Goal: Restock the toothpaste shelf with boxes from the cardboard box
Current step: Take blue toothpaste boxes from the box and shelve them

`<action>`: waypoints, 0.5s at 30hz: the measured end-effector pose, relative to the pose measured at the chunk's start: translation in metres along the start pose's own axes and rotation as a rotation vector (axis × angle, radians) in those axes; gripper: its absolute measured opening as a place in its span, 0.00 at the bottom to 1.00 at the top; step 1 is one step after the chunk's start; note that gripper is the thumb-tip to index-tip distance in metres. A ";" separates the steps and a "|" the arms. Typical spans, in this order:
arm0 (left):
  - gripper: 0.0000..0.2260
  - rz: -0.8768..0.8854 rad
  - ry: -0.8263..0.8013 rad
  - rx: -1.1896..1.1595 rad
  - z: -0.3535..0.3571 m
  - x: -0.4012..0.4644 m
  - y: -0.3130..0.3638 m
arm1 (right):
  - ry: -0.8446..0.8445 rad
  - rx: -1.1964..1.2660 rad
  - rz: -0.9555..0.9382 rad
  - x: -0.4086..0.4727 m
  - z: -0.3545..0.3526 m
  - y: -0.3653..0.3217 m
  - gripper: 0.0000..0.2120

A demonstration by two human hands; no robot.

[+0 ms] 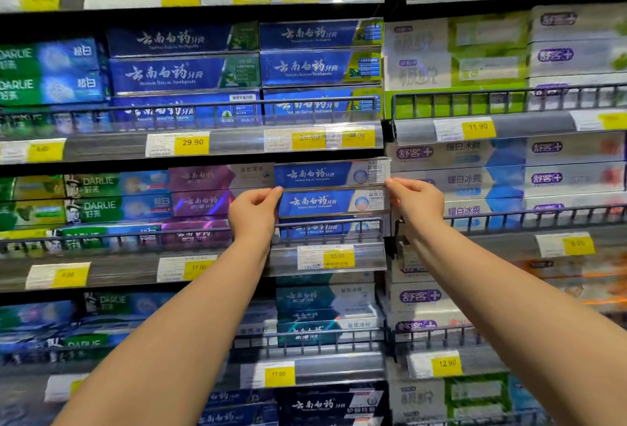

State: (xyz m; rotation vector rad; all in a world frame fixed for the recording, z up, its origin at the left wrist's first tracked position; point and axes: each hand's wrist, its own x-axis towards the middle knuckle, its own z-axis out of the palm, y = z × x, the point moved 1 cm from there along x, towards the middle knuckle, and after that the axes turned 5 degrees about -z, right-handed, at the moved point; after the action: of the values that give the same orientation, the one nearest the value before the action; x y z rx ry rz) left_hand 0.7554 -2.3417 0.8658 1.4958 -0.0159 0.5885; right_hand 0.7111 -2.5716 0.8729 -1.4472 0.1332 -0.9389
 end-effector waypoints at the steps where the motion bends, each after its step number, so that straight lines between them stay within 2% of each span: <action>1: 0.08 -0.001 0.007 0.009 0.000 0.000 -0.001 | -0.003 -0.005 0.000 0.001 0.000 0.001 0.07; 4: 0.11 0.012 0.004 0.024 0.002 0.001 0.000 | 0.010 -0.009 0.010 0.002 0.001 0.003 0.03; 13: 0.13 -0.001 -0.026 0.079 0.005 0.007 0.003 | 0.026 -0.060 0.004 0.005 0.002 0.007 0.06; 15: 0.11 0.002 -0.013 0.070 0.004 0.004 0.004 | 0.031 -0.049 -0.015 0.002 0.001 0.007 0.08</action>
State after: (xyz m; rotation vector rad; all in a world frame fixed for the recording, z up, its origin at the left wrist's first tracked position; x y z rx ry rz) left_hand 0.7585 -2.3444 0.8709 1.5679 -0.0072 0.5861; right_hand 0.7160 -2.5734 0.8679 -1.4807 0.1692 -0.9763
